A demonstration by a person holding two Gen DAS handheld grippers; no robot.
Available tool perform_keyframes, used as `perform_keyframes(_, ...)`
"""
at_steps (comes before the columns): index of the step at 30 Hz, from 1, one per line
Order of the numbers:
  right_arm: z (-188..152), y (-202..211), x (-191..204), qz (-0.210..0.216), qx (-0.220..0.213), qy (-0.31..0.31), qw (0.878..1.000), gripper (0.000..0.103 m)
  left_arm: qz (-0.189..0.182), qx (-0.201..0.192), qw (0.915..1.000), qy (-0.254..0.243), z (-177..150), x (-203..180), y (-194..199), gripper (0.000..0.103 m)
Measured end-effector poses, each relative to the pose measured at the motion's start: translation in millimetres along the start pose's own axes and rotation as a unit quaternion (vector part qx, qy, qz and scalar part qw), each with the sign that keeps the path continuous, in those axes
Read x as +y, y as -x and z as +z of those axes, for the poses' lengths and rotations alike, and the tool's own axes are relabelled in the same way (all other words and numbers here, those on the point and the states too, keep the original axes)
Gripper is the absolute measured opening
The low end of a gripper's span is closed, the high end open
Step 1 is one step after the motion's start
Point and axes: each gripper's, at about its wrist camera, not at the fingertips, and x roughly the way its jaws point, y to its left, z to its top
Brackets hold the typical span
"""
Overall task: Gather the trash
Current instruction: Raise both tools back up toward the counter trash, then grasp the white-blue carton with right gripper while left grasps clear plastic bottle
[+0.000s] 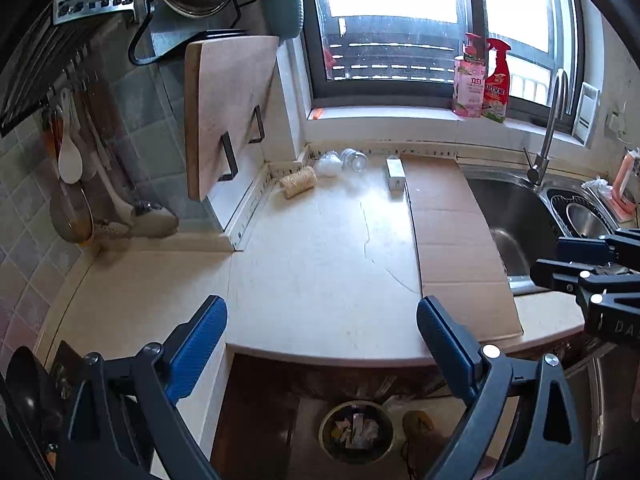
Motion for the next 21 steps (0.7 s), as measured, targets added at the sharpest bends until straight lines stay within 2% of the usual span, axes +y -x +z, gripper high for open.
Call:
perform_keyframes(5,58,-8,-37,0.031,-0.013,-0.003,0.999,0.041,0.02,-0.009,0.9997,0.007,47,-11,-24,0.097)
perform_keyframes(10,119,-41,-83,0.066,-0.011,-0.031,0.997,0.042,0.024,0.009,0.9994,0.024,105,-21,-67,0.099)
perform_keyframes(16,190,-114,-128,0.094,0.016,-0.067,0.993,0.042,0.033,0.029,0.9986,0.029,175,-31,-134,0.099)
perform_keyframes(21,232,-192,-154,0.081,0.04,-0.081,0.993,0.042,0.03,0.049,0.998,0.025,223,-37,-209,0.098)
